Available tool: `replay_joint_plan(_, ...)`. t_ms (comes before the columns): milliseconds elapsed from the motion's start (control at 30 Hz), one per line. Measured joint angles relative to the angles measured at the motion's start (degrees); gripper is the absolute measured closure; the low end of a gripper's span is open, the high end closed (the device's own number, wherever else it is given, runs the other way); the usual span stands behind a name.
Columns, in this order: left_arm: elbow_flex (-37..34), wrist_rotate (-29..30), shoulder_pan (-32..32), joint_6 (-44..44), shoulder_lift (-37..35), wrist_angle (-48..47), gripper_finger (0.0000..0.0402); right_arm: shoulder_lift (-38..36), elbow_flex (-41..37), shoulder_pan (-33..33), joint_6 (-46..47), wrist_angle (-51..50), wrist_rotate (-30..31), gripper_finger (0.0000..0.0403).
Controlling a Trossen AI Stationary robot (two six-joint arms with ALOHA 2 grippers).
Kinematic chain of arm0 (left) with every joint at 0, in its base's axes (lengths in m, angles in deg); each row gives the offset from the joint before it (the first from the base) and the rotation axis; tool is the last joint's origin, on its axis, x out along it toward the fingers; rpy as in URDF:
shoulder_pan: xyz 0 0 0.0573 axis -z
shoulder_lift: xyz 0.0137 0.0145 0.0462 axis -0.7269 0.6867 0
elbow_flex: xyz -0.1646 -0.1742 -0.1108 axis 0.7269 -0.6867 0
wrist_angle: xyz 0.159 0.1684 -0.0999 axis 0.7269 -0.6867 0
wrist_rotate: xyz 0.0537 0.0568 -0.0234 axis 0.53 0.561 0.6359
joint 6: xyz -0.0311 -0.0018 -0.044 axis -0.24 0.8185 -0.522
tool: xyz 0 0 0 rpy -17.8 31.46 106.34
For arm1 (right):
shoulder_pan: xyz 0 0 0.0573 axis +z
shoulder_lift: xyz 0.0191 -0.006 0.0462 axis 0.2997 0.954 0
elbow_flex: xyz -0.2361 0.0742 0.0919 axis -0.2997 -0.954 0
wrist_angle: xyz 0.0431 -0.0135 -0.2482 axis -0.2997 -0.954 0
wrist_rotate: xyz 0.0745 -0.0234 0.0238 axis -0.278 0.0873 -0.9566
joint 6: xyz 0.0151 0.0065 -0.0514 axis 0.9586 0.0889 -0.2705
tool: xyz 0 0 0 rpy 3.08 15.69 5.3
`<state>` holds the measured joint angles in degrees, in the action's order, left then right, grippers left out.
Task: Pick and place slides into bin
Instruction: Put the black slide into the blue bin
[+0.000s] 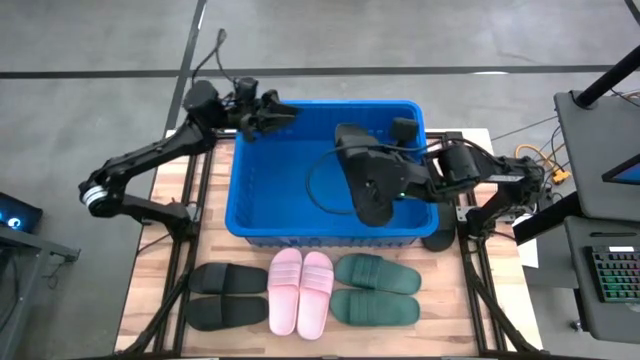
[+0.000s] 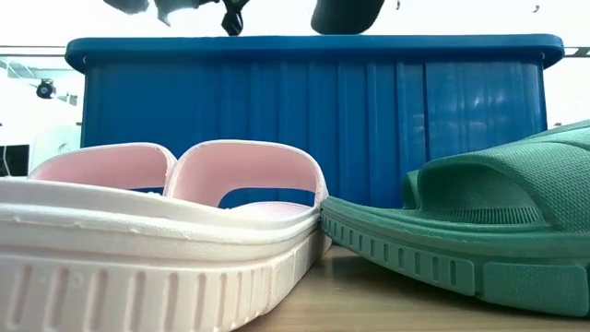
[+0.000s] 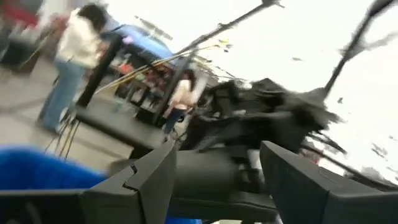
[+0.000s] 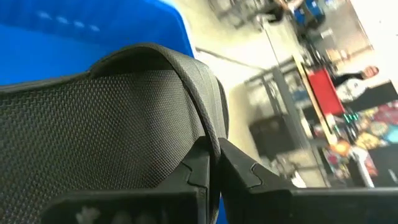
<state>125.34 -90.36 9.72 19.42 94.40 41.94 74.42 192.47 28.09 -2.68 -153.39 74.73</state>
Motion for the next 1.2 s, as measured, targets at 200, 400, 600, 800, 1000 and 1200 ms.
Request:
replay_joint_plan(200,-0.08,-0.18,0.0,3.1,-7.06,-0.59,0.0185,-0.11,-6.48,-3.84,0.28,0.15,1.57,0.0394)
replay_joint_plan(400,-0.97,-0.17,-0.69,3.18,-13.21,-1.01,0.0185,-4.12,-15.35,-8.02,2.39,5.09,-0.27,0.0394)
replay_joint_plan(600,-2.13,-0.13,-0.92,3.21,-15.92,-3.7,0.0185,-12.24,-26.08,-10.25,-1.55,29.51,-13.42,0.0394)
replay_joint_plan(800,-3.76,-0.05,-0.92,3.58,-16.92,-4.68,0.0185,-17.16,-37.39,-12.68,-6.74,46.74,-13.7,0.0394)
replay_joint_plan(1000,-4.97,0.24,-0.98,3.56,-16.99,-4.64,0.0185,-15.55,-44.71,-16.38,-9.05,47.01,-8.23,0.0394)
replay_joint_plan(1200,-5.03,1.53,-0.98,3.1,-16.7,-5.18,0.0185,-13.94,-50.73,-20.12,-11.56,47.1,-6.02,0.0394)
